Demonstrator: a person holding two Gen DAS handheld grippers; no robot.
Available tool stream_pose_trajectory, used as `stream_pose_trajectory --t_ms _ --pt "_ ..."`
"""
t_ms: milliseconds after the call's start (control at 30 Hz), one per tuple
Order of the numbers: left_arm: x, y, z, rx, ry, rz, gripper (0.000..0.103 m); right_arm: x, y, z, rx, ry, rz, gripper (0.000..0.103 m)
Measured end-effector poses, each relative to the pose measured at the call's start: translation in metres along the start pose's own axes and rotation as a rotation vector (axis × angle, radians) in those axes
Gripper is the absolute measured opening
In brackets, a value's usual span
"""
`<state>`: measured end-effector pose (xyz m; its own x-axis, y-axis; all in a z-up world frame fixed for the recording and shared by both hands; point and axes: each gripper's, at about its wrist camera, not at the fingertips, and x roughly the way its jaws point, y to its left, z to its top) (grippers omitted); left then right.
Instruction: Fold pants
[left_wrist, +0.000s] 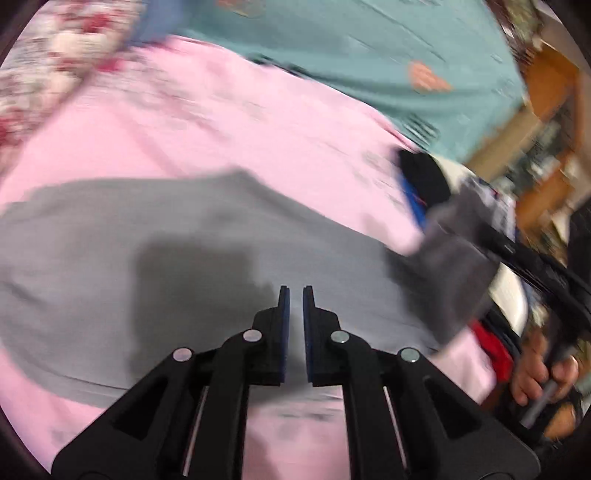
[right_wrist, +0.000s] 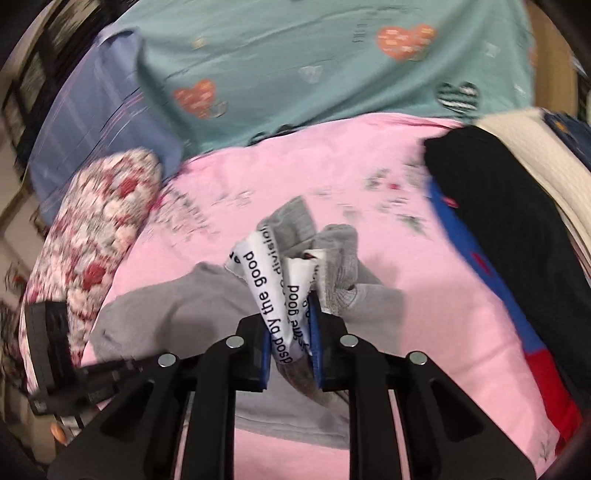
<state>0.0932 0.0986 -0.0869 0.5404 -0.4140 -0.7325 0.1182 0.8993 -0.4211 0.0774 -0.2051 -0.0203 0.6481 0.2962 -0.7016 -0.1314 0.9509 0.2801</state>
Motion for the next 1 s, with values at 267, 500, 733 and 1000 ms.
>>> stream_pose_trajectory --t_ms 267,500,733,1000 --pt "0.018 0.092 -0.003 -0.108 0.061 0.071 0.006 0.109 0.089 -0.034 -0.219 0.226 0.006 0.016" --pt "0.04 0.076 -0.006 -0.049 0.037 0.135 0.009 0.138 0.109 -0.064 -0.311 0.265 -0.044 0.021" --pt "0.04 0.081 -0.008 -0.059 0.024 0.112 0.009 0.099 0.125 -0.052 -0.322 0.316 0.145 0.055" --pt "0.043 0.081 -0.008 -0.069 0.026 0.101 0.009 0.143 0.066 -0.017 -0.155 0.313 -0.002 0.009"
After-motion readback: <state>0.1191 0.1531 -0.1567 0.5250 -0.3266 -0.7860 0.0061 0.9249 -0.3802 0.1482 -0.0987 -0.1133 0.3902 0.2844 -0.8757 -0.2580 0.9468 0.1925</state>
